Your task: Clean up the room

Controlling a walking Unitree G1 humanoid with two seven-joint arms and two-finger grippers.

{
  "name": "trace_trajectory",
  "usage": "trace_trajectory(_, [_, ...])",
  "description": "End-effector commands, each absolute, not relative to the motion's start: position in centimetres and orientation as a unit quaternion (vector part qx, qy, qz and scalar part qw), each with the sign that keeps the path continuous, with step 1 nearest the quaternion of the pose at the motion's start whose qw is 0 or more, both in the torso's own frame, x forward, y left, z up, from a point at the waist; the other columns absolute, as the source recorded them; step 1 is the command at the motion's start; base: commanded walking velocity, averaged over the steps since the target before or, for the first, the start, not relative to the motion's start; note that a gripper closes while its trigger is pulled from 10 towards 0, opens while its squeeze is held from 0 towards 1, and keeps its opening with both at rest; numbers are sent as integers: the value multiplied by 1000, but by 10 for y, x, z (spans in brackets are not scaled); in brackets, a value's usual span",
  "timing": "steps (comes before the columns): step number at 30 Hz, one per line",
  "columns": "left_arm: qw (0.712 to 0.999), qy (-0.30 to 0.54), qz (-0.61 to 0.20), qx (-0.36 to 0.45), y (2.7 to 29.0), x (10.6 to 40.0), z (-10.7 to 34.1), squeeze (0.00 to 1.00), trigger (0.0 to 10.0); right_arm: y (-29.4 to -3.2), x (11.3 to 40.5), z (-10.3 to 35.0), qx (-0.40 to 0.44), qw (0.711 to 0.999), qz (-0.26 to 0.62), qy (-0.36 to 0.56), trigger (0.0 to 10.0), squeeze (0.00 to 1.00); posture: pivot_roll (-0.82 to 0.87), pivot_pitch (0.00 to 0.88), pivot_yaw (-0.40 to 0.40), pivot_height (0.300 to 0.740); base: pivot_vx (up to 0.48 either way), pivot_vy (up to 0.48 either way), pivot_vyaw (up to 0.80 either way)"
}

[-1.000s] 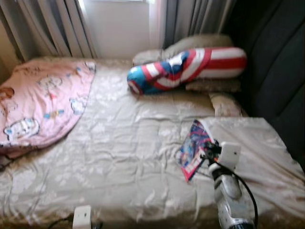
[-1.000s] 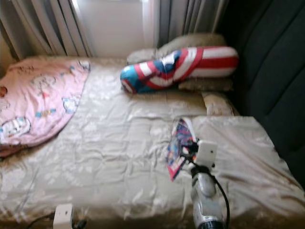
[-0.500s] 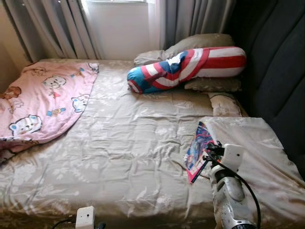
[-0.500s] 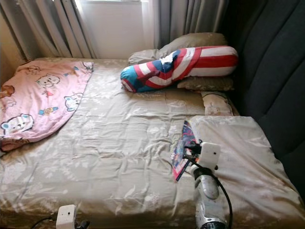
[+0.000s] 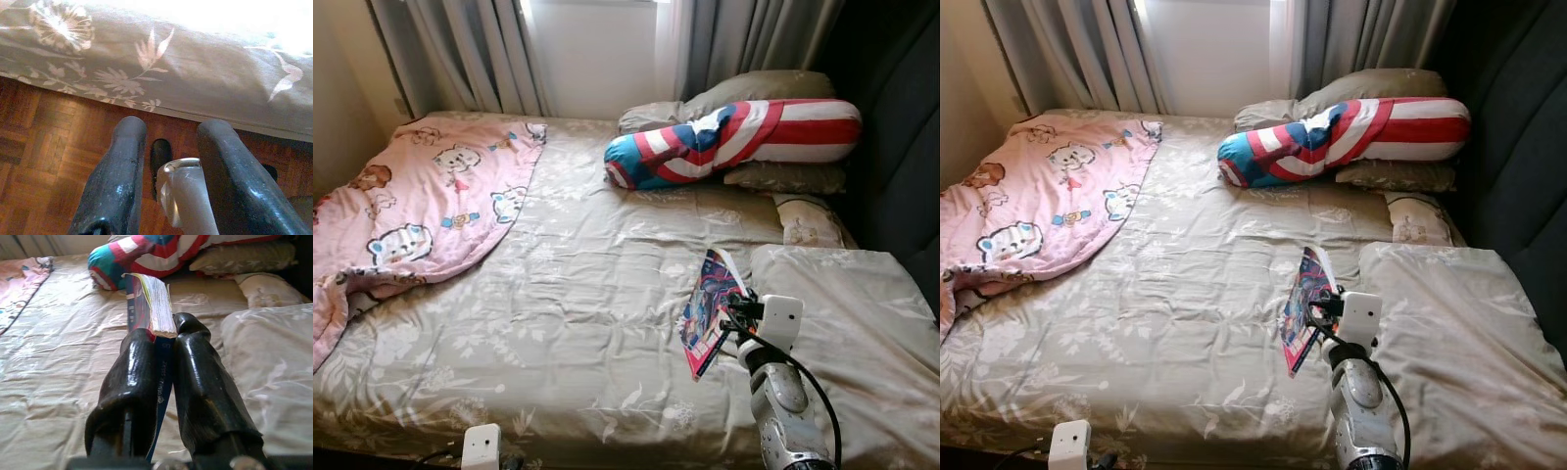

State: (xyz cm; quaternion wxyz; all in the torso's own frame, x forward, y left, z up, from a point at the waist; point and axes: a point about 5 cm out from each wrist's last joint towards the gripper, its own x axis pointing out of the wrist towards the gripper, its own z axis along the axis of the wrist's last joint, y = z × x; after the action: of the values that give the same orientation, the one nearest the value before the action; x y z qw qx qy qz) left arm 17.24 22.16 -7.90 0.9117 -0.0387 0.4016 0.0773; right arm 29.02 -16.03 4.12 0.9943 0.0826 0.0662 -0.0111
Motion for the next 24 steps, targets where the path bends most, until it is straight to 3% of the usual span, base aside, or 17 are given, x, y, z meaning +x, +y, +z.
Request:
trace_trajectory(1, [908, 411, 77, -39, 220, 168, -82, 0, 10000, -165, 295, 51, 83, 995, -17, 45, 10000, 0, -37, 1, -30, 740, 0, 0, 0])
trace_trajectory(12, [906, 415, 77, -39, 220, 167, -82, 0, 10000, -164, 294, 50, 83, 995, -17, 47, 10000, 0, -36, 2, -27, 740, 0, 269, 0])
trace_trajectory(24, [903, 421, 79, -36, 222, 164, -84, 0, 10000, -163, 294, 49, 84, 995, -14, 50, 10000, 0, -37, 0, -25, 740, 0, 0, 0])
